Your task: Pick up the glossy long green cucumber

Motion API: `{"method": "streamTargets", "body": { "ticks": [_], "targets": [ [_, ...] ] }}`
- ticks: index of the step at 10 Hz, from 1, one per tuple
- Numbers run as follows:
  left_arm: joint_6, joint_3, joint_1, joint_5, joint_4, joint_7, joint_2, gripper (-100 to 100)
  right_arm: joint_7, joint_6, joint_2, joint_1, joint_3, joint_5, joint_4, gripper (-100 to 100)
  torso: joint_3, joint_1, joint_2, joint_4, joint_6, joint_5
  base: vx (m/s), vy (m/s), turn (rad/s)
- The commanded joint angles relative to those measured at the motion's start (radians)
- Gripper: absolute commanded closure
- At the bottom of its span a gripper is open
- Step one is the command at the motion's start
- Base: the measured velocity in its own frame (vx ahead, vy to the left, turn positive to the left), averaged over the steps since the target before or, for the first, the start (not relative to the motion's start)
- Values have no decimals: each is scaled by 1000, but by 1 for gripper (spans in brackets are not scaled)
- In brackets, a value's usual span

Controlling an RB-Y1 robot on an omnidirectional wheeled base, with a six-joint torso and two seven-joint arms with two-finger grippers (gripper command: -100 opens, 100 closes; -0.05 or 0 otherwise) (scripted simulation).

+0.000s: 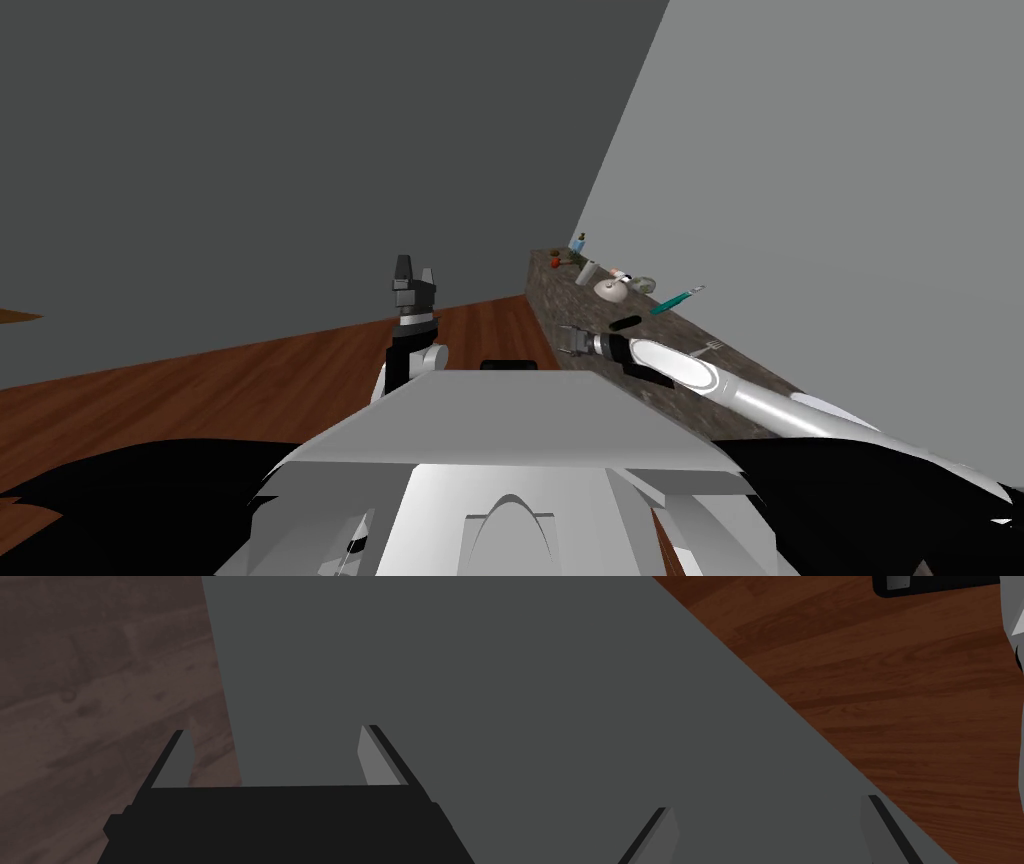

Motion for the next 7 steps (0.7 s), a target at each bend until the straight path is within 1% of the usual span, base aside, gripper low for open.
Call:
{"method": "streamTargets", "body": {
  "ticks": [1, 2, 3, 4, 5, 6, 7],
  "targets": [
    [0, 0, 0, 0, 0, 0, 0, 0, -19, -7, -49, -12, 19, 50, 19, -100, 0, 0, 0, 0, 0, 0, -11, -26, 155],
    [0, 0, 0, 0, 0, 0, 0, 0, -19, -7, -49, -12, 19, 72, 19, -100, 0, 0, 0, 0, -1, 0, -8, -30, 77],
    [0, 0, 0, 0, 0, 0, 0, 0, -39, -12, -91, -21, 34, 109, 33, -100, 0, 0, 0, 0, 0, 0, -7, -35, 144],
    [0, 0, 0, 0, 0, 0, 0, 0, -39, -12, -91, -21, 34, 124, 33, -100, 0, -1, -1, 0, -1, 0, -6, -33, 67],
    [0, 0, 0, 0, 0, 0, 0, 0, -58, -18, -130, -29, 48, 173, 47, -100, 0, -1, 0, 0, 0, 0, -5, -43, 124],
    [0, 0, 0, 0, 0, 0, 0, 0, -58, -18, -131, -29, 48, 174, 47, -100, 0, -2, 0, 0, 0, 0, -5, -44, 70],
    [0, 0, 0, 0, 0, 0, 0, 0, -78, -23, -168, -37, 62, 212, 62, -100, 0, -1, -1, 0, 0, 0, 0, -64, 109]
  ]
}}
